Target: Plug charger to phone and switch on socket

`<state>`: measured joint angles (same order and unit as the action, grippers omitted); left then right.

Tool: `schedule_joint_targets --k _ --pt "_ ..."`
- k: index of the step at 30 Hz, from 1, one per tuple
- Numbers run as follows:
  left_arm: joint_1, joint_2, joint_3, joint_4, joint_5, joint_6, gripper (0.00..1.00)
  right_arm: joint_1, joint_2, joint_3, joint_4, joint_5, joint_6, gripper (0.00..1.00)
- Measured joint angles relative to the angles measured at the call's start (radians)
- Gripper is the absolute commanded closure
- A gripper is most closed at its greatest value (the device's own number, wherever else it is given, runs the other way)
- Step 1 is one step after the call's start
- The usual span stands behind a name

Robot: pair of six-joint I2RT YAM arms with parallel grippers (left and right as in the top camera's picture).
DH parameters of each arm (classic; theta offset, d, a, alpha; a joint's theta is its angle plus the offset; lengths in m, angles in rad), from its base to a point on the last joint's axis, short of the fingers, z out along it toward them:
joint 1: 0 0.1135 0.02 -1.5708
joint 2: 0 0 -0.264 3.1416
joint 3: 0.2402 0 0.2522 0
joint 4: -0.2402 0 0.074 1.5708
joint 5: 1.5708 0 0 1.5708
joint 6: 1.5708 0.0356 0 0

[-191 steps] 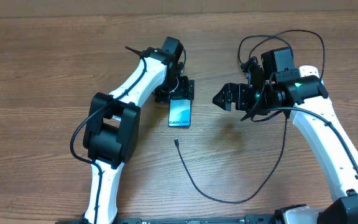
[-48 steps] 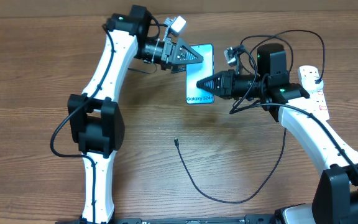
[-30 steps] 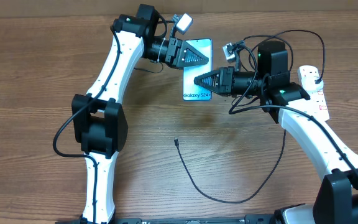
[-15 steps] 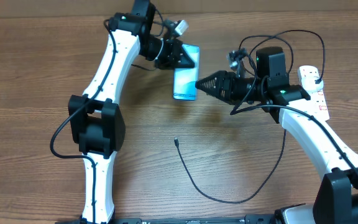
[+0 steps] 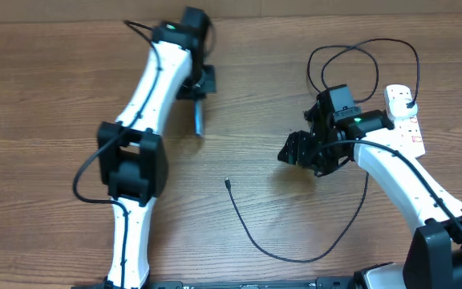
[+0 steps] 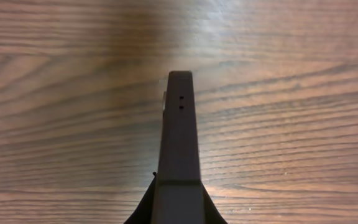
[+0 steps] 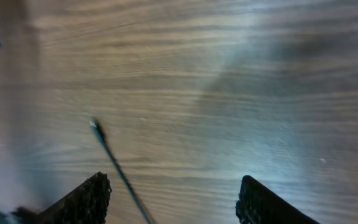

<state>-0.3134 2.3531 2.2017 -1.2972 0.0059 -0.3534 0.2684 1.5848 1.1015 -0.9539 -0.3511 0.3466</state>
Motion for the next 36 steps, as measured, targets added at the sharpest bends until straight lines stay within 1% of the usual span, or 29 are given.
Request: schedule_joint_targets --k 3,6,10,14,18,19,20,24,28,30,36 --pt "-0.068 0.0 -0.062 0.024 -0.062 -0.036 0.96 0.039 0.0 0.0 -0.024 0.034 -0.007 0.35" --pt "-0.101 0.0 -0.11 0.043 -0.093 -0.055 0.96 0.076 0.0 0.0 -0.026 0.045 -0.007 0.35" --pt "-0.098 0.0 -0.168 0.075 -0.107 -0.067 0.96 0.111 0.0 0.0 -0.008 0.05 -0.011 0.35" --pt "-0.092 -0.007 -0.202 0.099 -0.099 -0.067 0.95 0.114 0.0 0.0 0.003 0.054 -0.01 0.35" --pt "-0.092 -0.009 -0.225 0.121 -0.1 -0.067 0.87 0.114 0.0 0.0 0.01 0.056 -0.011 0.34" --pt "-0.092 -0.009 -0.232 0.127 -0.101 -0.067 0.89 0.114 0.0 0.0 0.011 0.056 -0.01 0.34" --pt "-0.092 -0.009 -0.239 0.131 -0.101 -0.069 0.96 0.114 0.0 0.0 0.01 0.056 -0.011 0.34" --pt "-0.092 -0.008 -0.251 0.129 -0.094 -0.073 0.96 0.114 0.0 0.0 0.011 0.056 -0.011 0.35" --pt "-0.074 -0.008 -0.248 0.127 0.019 -0.036 0.96 0.127 0.0 0.0 0.011 0.063 -0.019 0.39" --pt "-0.055 -0.005 -0.231 0.115 0.125 -0.009 0.96 0.14 0.0 0.0 0.012 0.063 -0.031 0.41" --pt "0.073 0.002 -0.134 0.12 0.627 0.102 0.96 0.225 0.0 0.0 0.016 0.059 -0.071 0.4"
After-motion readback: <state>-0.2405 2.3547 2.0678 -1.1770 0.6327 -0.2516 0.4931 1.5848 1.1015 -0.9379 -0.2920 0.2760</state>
